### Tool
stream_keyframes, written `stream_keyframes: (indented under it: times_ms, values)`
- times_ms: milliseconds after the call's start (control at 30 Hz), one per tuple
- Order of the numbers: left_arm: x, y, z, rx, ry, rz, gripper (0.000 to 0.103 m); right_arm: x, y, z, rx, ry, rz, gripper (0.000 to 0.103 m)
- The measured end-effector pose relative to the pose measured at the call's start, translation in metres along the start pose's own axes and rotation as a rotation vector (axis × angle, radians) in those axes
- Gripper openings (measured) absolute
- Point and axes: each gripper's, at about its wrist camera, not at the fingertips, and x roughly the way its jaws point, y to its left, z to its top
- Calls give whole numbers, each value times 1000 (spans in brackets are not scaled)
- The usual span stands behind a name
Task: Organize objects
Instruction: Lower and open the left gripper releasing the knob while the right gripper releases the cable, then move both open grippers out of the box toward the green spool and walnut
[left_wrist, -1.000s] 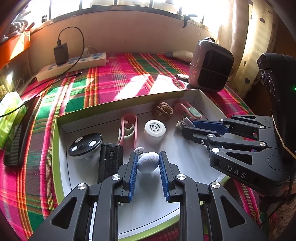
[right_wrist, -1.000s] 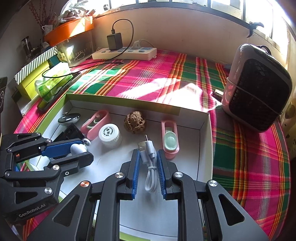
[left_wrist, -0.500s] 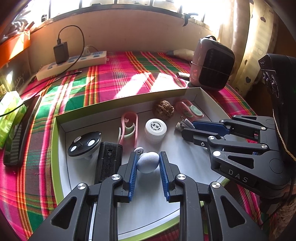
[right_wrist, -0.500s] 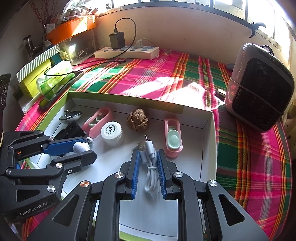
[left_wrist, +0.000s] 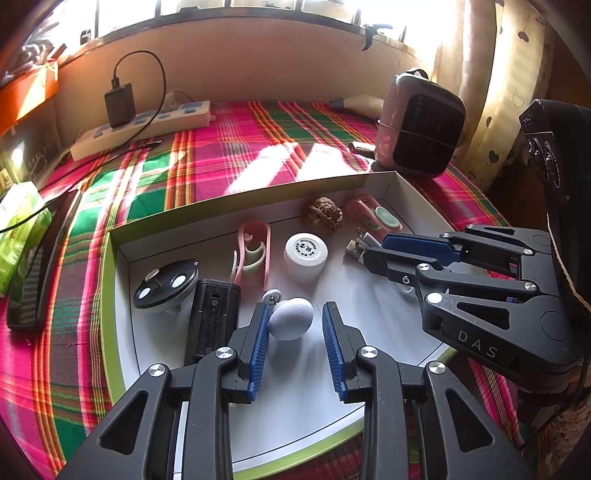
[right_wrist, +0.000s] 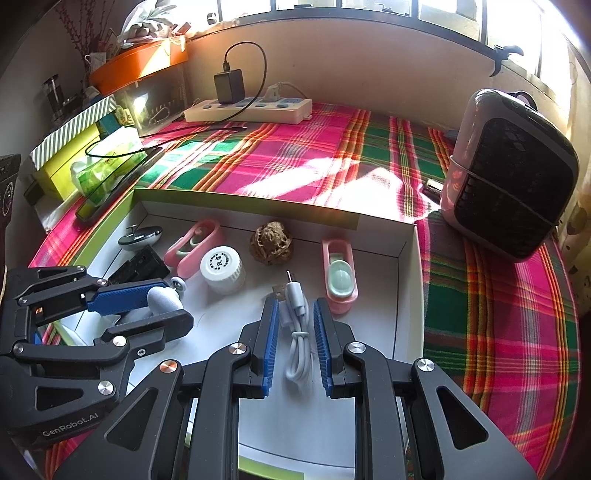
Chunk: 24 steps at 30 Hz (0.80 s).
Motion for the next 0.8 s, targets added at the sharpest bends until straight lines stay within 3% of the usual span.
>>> stream_keyframes:
  times_ms: [133, 233, 800]
  values:
    - [-2, 0, 0, 0, -5, 3, 29, -4, -1, -1, 10, -9, -5, 21]
    - [-7, 0, -2, -4, -13, 3, 30, -9, -2, -3, 22, -20, 1, 30]
    - [-62, -13, -25, -10, -88, -43, 33, -55, -7, -28, 98, -99, -6, 31]
